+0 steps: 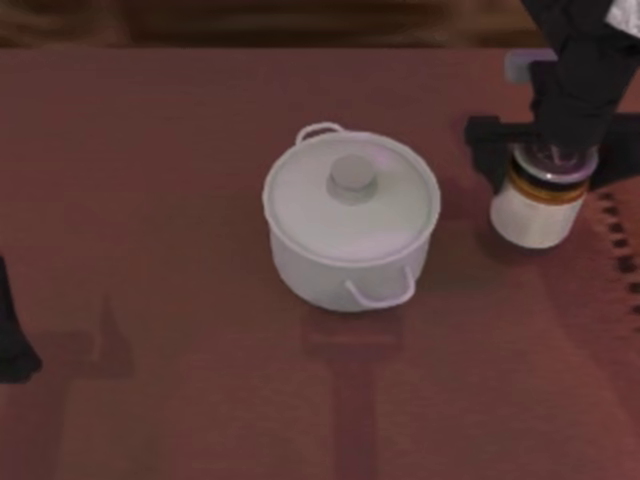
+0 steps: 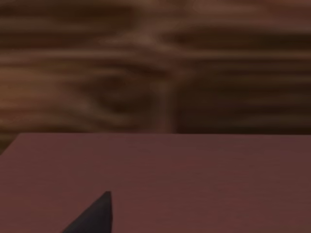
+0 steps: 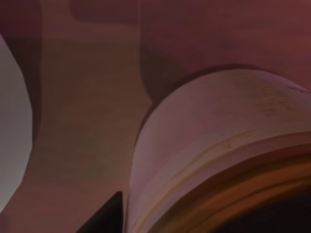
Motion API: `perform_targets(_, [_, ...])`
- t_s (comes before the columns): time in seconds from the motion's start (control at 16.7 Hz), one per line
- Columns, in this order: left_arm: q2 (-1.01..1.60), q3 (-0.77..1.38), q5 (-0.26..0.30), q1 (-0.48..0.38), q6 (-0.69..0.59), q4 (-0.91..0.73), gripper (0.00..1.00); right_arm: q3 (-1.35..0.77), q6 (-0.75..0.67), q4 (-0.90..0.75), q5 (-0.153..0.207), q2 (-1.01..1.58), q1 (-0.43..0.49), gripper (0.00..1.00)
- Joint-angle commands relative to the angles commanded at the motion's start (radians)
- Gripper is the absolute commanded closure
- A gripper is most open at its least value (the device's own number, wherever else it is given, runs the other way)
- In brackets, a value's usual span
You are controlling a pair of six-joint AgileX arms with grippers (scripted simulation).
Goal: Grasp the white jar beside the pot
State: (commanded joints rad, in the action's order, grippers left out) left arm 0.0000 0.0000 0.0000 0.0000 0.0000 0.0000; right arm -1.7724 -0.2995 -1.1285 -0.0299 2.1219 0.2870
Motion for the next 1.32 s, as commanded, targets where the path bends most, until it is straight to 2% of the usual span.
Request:
perform_targets(0.42, [0.000, 0.000, 0.000, 0.000, 0.000, 0.000, 0.00, 0.115, 0.000, 0.164, -0.003, 0.049, 0.004, 1.00])
perform_targets(0.66, [0.000, 0.000, 0.000, 0.000, 0.000, 0.000, 0.00, 0.122, 0.000, 0.171, -0.003, 0.052, 0.004, 1.00])
perform_targets(1.32, [0.000, 0.000, 0.000, 0.000, 0.000, 0.000, 0.00, 0.122, 0.000, 0.171, -0.003, 0.052, 0.004, 0.17])
